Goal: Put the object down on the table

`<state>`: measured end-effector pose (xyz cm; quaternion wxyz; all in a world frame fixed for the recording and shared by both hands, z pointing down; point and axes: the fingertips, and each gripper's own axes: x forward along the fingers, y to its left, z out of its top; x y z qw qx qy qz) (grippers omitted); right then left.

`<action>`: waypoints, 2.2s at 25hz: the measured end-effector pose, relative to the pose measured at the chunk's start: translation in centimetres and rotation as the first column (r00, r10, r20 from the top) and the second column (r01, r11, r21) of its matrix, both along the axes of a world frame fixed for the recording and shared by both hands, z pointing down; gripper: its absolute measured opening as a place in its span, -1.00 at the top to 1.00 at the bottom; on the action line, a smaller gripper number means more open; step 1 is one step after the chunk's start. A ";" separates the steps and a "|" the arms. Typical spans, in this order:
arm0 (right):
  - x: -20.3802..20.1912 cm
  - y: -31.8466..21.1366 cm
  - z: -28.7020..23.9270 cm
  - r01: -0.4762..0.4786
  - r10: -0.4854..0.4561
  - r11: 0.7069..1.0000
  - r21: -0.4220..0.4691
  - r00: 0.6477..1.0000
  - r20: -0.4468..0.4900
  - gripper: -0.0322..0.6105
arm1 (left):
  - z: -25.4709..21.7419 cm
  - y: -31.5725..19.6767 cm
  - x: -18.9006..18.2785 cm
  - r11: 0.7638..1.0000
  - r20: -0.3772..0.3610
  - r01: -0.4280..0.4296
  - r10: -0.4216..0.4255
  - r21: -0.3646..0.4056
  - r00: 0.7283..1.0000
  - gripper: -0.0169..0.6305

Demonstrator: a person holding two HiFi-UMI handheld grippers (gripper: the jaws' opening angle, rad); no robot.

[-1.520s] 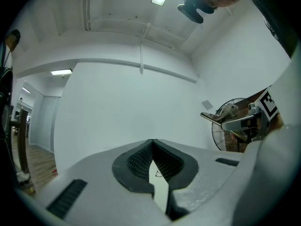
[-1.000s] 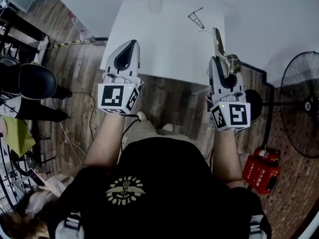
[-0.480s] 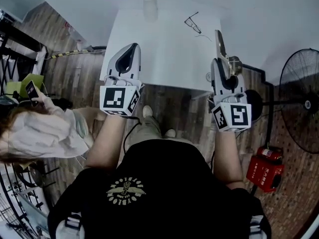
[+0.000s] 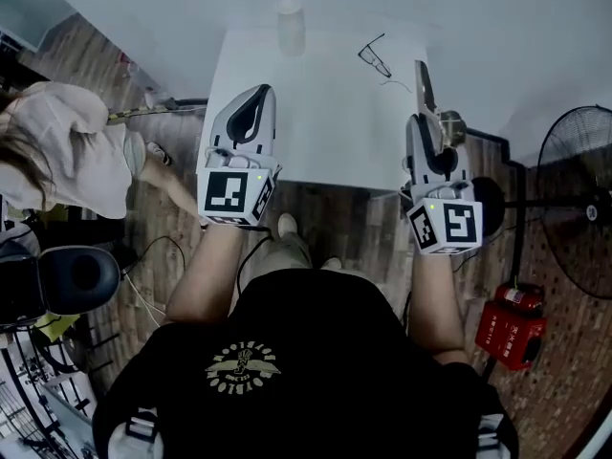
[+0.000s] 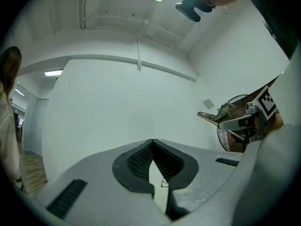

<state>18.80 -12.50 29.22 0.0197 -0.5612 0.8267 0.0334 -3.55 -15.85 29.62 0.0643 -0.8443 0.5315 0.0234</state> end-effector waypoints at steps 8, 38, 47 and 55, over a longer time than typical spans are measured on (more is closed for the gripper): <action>-2.6 -5.0 0.2 -0.011 0.011 1.000 -0.004 1.000 0.002 0.62 | 0.6 -5.3 -2.5 1.000 -0.004 -0.013 0.012 -0.016 1.000 0.93; -7.7 -12.4 -0.1 -0.103 0.102 0.995 -0.008 0.994 -0.029 0.63 | 0.8 -15.5 -7.6 0.993 -0.037 -0.117 0.116 -0.012 0.993 0.93; -6.2 -17.3 1.8 -0.090 0.089 0.995 -0.051 0.996 -0.027 0.63 | 2.6 -19.7 -6.0 0.993 -0.032 -0.113 0.112 -0.041 0.993 0.93; -5.0 -20.4 3.6 -0.047 0.045 0.994 -0.094 0.999 -0.016 0.63 | 4.2 -22.2 -4.6 0.995 -0.040 -0.077 0.074 -0.071 0.996 0.93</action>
